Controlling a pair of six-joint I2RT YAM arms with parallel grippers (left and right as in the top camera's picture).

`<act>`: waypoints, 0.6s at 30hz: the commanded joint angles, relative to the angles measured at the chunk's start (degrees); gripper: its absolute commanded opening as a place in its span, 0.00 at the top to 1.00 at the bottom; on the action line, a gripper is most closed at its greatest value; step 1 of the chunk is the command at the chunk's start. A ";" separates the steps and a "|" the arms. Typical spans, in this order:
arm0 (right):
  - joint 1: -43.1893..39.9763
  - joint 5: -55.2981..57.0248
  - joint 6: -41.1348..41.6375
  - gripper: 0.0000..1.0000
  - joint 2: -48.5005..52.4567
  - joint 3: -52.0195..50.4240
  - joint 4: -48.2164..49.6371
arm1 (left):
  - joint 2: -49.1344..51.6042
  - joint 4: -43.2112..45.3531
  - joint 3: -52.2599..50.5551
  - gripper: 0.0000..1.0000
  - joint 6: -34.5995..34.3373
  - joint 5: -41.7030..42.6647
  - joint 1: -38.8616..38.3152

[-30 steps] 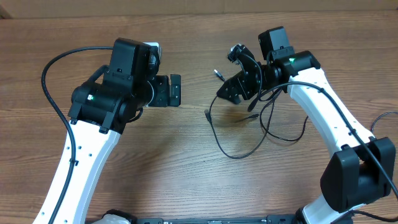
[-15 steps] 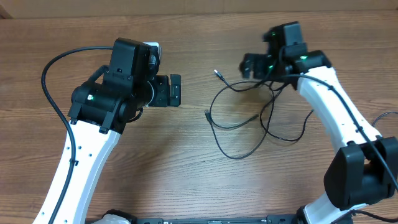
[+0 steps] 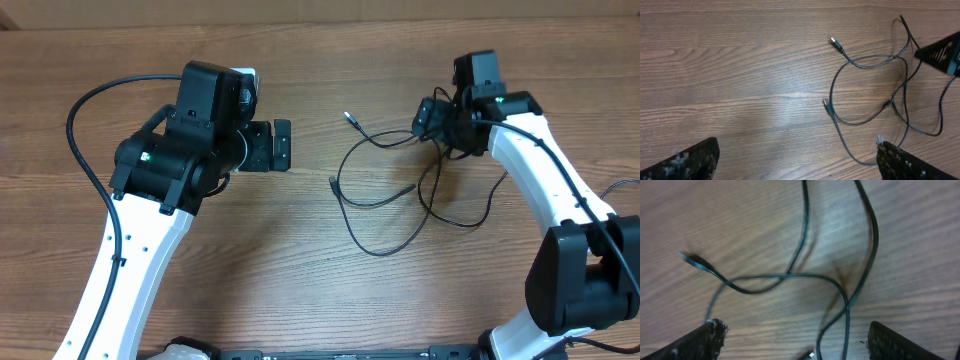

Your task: Untangle cables

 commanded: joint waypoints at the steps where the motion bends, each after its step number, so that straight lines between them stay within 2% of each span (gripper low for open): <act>1: 0.15 0.96 0.42 0.11 0.11 -2.99 1.95 | -0.57 0.04 0.28 0.00 -0.15 0.48 0.22; 7: 0.15 0.24 1.97 0.13 0.11 -8.17 8.00 | -0.57 0.04 0.28 0.00 -0.15 0.48 0.22; 11: 0.15 -0.11 4.33 0.27 0.13 -9.77 9.07 | -0.55 0.04 0.28 0.00 -0.15 0.48 0.22; 18: 0.17 -0.20 7.08 0.23 0.28 -14.93 15.47 | -0.55 0.04 0.28 0.00 -0.15 0.48 0.22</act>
